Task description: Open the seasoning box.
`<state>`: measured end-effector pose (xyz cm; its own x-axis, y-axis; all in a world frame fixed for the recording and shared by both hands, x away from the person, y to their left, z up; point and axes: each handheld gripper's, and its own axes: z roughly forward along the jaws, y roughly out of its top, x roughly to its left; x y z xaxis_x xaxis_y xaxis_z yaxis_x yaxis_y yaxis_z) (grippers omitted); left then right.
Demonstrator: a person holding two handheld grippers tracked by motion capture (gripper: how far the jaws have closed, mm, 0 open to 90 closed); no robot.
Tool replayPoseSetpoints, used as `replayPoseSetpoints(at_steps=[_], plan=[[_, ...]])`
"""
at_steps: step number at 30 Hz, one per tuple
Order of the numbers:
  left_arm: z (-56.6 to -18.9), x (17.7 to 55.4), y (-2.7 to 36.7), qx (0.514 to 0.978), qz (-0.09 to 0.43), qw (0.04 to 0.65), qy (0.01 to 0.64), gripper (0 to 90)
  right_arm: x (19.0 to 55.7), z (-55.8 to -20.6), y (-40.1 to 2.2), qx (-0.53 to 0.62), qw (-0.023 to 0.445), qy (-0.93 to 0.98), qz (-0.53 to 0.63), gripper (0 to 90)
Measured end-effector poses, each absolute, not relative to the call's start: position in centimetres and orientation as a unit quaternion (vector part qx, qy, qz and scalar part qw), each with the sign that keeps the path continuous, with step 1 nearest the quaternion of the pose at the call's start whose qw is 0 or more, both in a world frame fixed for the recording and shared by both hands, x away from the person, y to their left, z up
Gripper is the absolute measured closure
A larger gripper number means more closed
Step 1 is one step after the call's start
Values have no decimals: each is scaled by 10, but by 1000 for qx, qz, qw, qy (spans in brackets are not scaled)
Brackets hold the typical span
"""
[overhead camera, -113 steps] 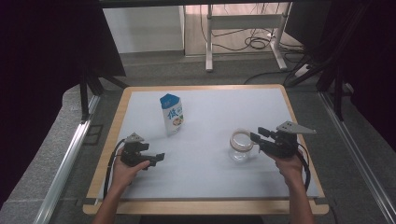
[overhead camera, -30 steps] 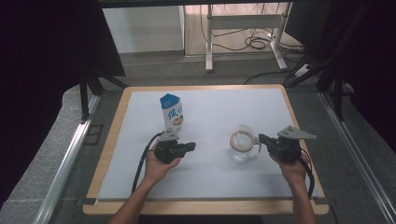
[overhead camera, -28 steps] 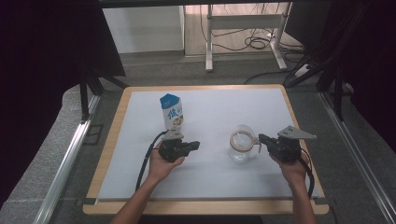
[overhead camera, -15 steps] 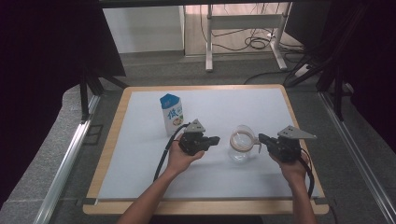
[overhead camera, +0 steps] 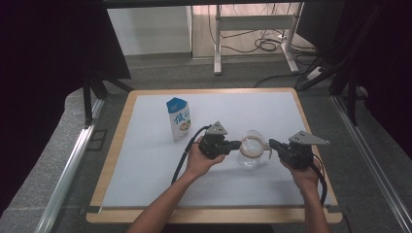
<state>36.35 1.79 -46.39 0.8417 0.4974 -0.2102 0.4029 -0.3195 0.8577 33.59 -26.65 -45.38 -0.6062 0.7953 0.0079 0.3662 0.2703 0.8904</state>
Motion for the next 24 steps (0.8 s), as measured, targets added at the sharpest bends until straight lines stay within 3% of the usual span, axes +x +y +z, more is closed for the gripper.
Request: replayPoseSetpoints(at_steps=[12,14,15,18,24], plan=[[-461,365,10,815,39,510,272,900,323,-456,-263,369,223,766,477,883],[-460,366,10,817,40,508,270,900,314,-462,-261,363,209,767,485,774],[-460,366,10,817,40,508,270,900,314,-462,-261,363,209,767,485,774],[-456,366,8,819,41,506,268,900,300,-479,-258,356,201,776,480,654],[-450,367,4,820,44,508,261,900,292,-501,-252,348,190,784,478,569]])
